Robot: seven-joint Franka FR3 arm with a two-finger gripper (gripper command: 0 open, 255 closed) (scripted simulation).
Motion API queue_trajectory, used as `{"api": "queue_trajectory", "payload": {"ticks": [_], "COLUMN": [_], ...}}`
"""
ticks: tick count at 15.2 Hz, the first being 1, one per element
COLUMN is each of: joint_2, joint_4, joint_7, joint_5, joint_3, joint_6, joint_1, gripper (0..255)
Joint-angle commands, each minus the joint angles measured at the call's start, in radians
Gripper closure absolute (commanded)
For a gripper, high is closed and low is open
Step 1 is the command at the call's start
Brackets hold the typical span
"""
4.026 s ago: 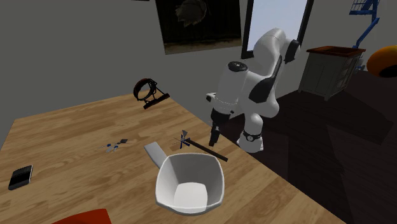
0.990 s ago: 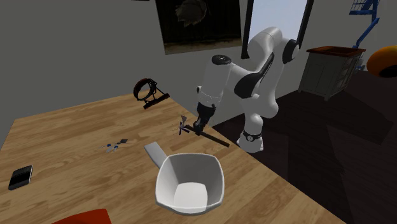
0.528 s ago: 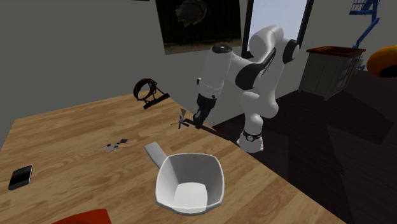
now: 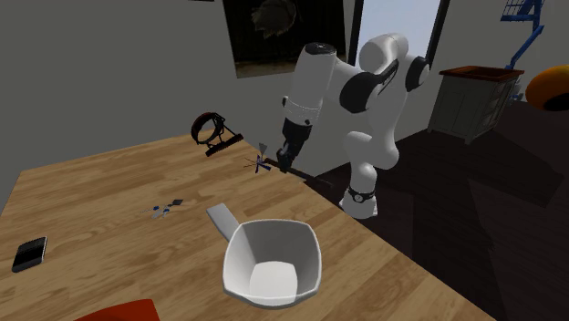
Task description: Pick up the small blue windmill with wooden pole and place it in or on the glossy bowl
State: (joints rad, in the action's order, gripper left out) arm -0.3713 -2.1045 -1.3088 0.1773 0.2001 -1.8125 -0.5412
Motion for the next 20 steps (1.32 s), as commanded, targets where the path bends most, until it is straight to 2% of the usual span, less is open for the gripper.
{"api": "queue_trajectory", "payload": {"ticks": [1, 4, 10, 16, 20], "joint_2": [0.003, 0.007, 0.212, 0.449, 0.635], "joint_4": [0.028, 0.07, 0.279, 0.549, 0.786], "joint_7": [0.006, 0.013, -0.105, -0.218, -0.278], "joint_5": [0.0, -0.001, 0.031, 0.106, 0.176], "joint_3": [0.0, 0.0, 0.087, 0.156, 0.183], "joint_6": [0.025, 0.063, 0.096, 0.171, 0.254], "joint_1": [-0.001, -0.002, 0.02, 0.07, 0.135], "gripper": [255, 255, 255, 255, 255]}}
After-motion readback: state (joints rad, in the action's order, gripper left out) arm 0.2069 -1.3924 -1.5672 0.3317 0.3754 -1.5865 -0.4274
